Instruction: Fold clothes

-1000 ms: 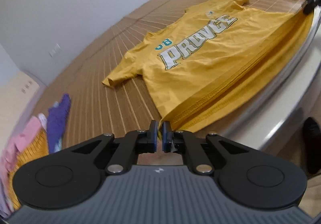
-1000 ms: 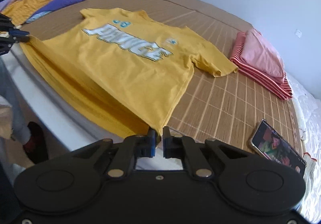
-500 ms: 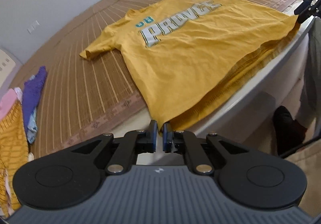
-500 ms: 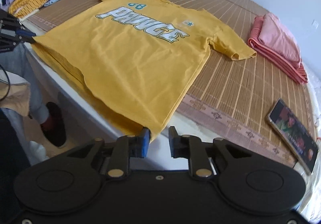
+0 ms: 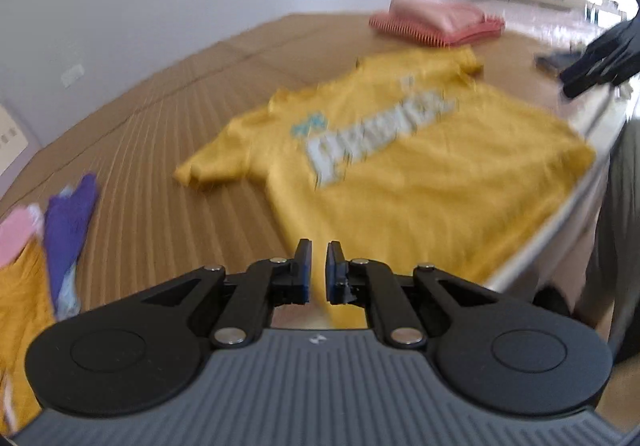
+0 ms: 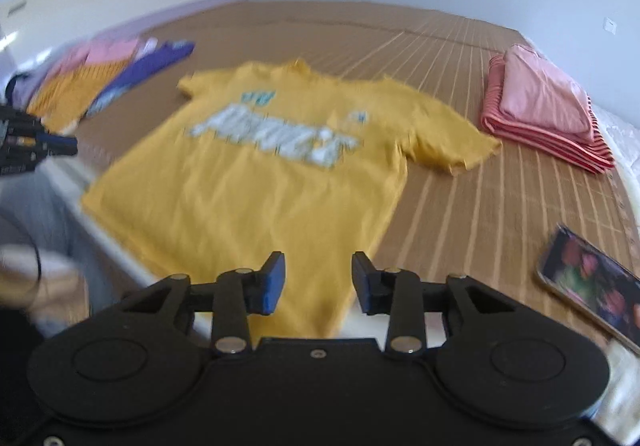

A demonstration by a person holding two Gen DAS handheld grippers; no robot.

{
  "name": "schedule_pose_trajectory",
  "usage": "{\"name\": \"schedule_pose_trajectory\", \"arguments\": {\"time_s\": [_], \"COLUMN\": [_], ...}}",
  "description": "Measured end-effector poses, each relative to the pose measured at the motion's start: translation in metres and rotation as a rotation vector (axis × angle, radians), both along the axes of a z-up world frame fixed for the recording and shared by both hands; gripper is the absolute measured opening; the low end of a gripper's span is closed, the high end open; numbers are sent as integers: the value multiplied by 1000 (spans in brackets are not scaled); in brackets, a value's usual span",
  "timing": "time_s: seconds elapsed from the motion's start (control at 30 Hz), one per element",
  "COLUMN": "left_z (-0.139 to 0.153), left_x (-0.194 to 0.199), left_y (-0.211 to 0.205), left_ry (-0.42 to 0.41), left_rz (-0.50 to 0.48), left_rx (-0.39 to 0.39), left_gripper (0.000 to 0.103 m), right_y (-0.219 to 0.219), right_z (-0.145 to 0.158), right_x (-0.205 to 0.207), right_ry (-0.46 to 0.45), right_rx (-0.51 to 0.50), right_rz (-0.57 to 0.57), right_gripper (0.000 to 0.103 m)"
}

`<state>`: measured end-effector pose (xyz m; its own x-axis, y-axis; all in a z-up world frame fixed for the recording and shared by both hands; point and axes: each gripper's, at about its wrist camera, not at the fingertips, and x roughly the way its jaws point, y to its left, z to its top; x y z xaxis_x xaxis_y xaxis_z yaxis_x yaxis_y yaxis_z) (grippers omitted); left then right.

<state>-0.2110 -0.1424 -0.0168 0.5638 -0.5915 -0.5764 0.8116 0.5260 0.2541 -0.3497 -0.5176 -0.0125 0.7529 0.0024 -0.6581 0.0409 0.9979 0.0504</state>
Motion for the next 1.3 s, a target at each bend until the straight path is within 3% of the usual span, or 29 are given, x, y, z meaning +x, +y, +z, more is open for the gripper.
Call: {"name": "schedule_pose_trajectory", "arguments": {"time_s": [0.13, 0.37, 0.5, 0.57, 0.63, 0.67, 0.73, 0.8, 1.0, 1.07, 1.13, 1.17, 1.23, 1.3], "left_z": [-2, -31, -51, -62, -70, -72, -75, -79, -85, -81, -75, -71, -59, -51], "left_x": [25, 65, 77, 80, 81, 81, 81, 79, 74, 71, 67, 66, 66, 69], "left_y": [-42, -91, -98, -99, -97, -95, -90, -87, -83, -82, -81, -81, -79, -78], "left_ry": [5, 43, 97, 111, 121, 127, 137, 127, 97, 81, 65, 58, 52, 71], "left_rz": [-19, 23, 13, 10, 2, 1, -3, -7, -6, -4, -3, -1, 10, 27], "left_rx": [-41, -57, -64, -66, -89, -110, -142, -162, -203, -196, -182, -176, -167, -174], "left_gripper": [29, 30, 30, 30, 30, 34, 43, 47, 49, 50, 50, 50, 50, 51], "right_y": [-26, -126, -175, -190, -198, -198, -198, -198, -199, -197, -190, -184, -168, -155], "right_z": [0, -9, -20, -33, -43, -45, -50, -51, -49, -48, -42, -37, -25, -16], "right_x": [44, 94, 126, 139, 150, 154, 162, 170, 192, 193, 186, 181, 165, 151], "right_ry": [-62, -151, -115, -81, -79, -77, -71, -57, -23, -10, 0, -5, -30, -54], "right_rx": [63, 270, 270, 300, 337, 323, 294, 235, 60, 35, -10, -49, -129, -118], "right_rz": [-86, -375, -493, -496, -484, -481, -474, -452, -403, -390, -392, -400, -403, -381], "right_gripper": [57, 56, 54, 46, 31, 30, 12, 6, 6, 9, 33, 39, 42, 44]}}
